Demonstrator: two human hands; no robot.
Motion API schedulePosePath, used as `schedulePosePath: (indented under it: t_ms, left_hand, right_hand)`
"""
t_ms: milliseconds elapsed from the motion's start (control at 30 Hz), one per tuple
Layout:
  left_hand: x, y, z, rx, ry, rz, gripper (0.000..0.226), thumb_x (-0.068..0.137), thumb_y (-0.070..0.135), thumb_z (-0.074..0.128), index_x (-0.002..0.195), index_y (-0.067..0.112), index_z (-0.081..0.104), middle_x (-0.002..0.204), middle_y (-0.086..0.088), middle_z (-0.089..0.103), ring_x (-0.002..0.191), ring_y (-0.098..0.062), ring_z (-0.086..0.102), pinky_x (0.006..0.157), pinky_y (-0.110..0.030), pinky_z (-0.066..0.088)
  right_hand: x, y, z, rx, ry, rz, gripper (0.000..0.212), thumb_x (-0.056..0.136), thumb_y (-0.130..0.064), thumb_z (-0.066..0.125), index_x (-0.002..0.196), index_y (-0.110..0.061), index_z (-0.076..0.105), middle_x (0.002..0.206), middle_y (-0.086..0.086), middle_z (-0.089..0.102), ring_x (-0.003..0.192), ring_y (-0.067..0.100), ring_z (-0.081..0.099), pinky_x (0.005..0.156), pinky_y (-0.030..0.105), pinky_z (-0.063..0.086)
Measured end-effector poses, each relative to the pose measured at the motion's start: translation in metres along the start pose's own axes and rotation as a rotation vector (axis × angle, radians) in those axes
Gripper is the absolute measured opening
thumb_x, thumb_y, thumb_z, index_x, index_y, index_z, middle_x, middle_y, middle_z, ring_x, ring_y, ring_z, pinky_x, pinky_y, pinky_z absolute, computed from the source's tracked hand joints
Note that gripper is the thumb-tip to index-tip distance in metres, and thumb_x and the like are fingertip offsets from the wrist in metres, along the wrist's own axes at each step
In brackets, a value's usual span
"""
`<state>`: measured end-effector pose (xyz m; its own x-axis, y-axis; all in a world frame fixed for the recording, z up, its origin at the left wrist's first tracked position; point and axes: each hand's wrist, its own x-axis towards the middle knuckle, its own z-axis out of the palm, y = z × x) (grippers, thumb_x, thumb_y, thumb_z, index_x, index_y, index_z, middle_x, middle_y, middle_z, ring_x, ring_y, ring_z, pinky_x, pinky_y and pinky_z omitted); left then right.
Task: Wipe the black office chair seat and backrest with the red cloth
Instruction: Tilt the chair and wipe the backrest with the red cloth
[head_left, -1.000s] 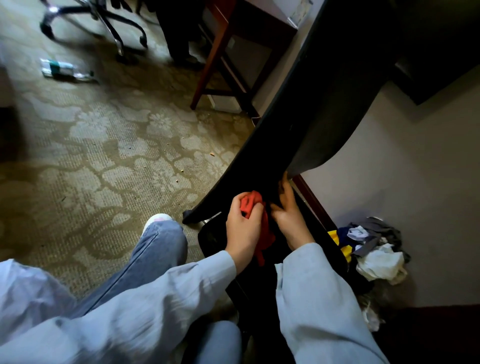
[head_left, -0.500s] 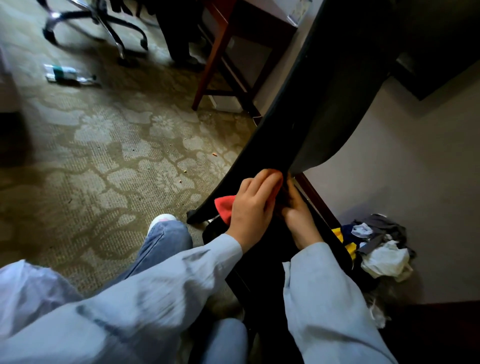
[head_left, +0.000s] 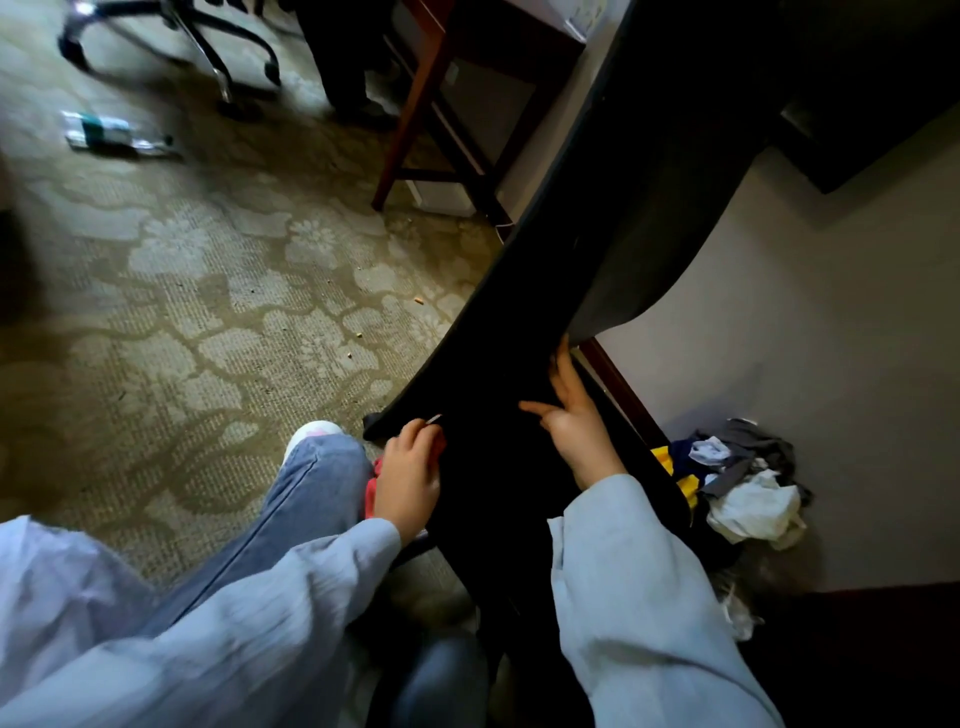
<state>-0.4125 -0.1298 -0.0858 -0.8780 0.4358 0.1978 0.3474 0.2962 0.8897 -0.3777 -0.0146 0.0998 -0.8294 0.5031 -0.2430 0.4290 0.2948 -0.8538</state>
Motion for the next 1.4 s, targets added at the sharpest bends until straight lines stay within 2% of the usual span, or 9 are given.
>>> schedulePosePath:
  t_ms: [100,200,367,500,667,800,1000,1167,1400]
  left_hand:
    - [0.004,0.01,-0.011,-0.14,0.078,-0.04,0.043,0.083,0.025,0.045,0.121,0.008,0.053,0.125,-0.015,0.048,0.111,-0.033,0.051,0.1,-0.036,0.039]
    - [0.024,0.056,-0.026,-0.313,0.229,0.135,0.041,0.082,0.014,0.049,0.123,0.011,0.046,0.123,-0.013,0.046,0.116,-0.024,0.045,0.105,-0.021,0.03]
    - [0.054,0.101,-0.023,-0.331,0.291,0.439,0.028,0.091,0.015,0.051,0.118,0.015,0.047,0.124,-0.007,0.043,0.113,-0.024,0.048,0.102,-0.03,0.038]
    - [0.053,0.061,-0.007,-0.202,0.218,0.508,0.019,0.097,0.026,0.043,0.112,0.017,0.05,0.124,-0.008,0.044,0.108,-0.028,0.051,0.097,-0.035,0.041]
    - [0.045,0.01,-0.01,-0.04,-0.011,0.4,0.016,0.092,0.026,0.04,0.105,0.019,0.046,0.112,-0.018,0.05,0.098,-0.033,0.055,0.09,-0.039,0.045]
    - [0.037,-0.012,-0.023,-0.002,-0.108,0.33,0.015,0.089,0.024,0.039,0.102,0.022,0.044,0.106,-0.015,0.048,0.088,-0.034,0.054,0.081,-0.043,0.048]
    - [0.023,0.013,-0.027,-0.227,0.131,0.365,0.037,0.082,0.012,0.052,0.116,0.013,0.037,0.117,-0.004,0.03,0.106,-0.02,0.041,0.096,-0.02,0.032]
    - [0.01,0.004,0.001,-0.153,-0.107,0.446,0.04,0.082,0.006,0.055,0.117,0.017,0.04,0.119,-0.009,0.038,0.107,-0.023,0.045,0.094,-0.026,0.035]
    - [0.0,-0.042,0.046,0.138,-0.219,0.013,0.025,0.088,0.006,0.053,0.113,0.005,0.059,0.112,-0.026,0.053,0.095,-0.041,0.05,0.083,-0.039,0.038]
  right_hand:
    - [0.0,0.004,0.003,-0.048,0.015,-0.021,0.083,0.089,0.017,0.034,0.148,-0.034,0.007,0.154,-0.001,0.024,0.129,0.006,0.035,0.094,0.016,0.043]
    - [-0.001,0.007,0.008,-0.077,0.024,-0.023,0.079,0.091,0.014,0.034,0.148,-0.033,0.006,0.152,-0.003,0.027,0.119,0.004,0.038,0.083,0.006,0.043]
    - [-0.002,0.002,0.014,-0.081,0.087,-0.02,0.05,0.096,-0.041,0.041,0.143,-0.024,0.034,0.142,0.01,0.045,0.127,0.019,0.046,0.106,0.028,0.036]
    - [0.0,0.013,0.011,-0.147,0.077,0.006,0.073,0.094,0.004,0.034,0.144,-0.045,0.012,0.146,0.007,0.036,0.13,0.023,0.042,0.106,0.032,0.035]
    - [0.0,0.017,0.015,-0.125,0.096,0.049,0.087,0.093,0.003,0.035,0.126,-0.071,0.005,0.142,0.007,0.043,0.125,0.022,0.048,0.103,0.036,0.039]
    - [0.0,0.024,0.02,-0.103,0.105,0.043,0.092,0.089,0.006,0.038,0.135,-0.065,0.002,0.144,0.001,0.04,0.128,0.017,0.046,0.095,0.028,0.042]
    - [-0.009,0.044,0.027,-0.071,0.155,0.088,0.084,0.086,0.011,0.035,0.143,-0.049,0.018,0.142,-0.004,0.038,0.13,0.016,0.041,0.101,0.025,0.037]
    - [-0.042,0.109,0.044,-0.122,0.133,0.236,0.077,0.08,0.015,0.03,0.143,-0.029,0.034,0.148,0.002,0.036,0.138,0.017,0.031,0.117,0.036,0.022]
    - [-0.074,0.169,0.044,-0.181,0.069,0.415,0.067,0.089,0.006,0.031,0.145,-0.031,0.028,0.152,0.001,0.029,0.141,0.02,0.025,0.11,0.029,0.023]
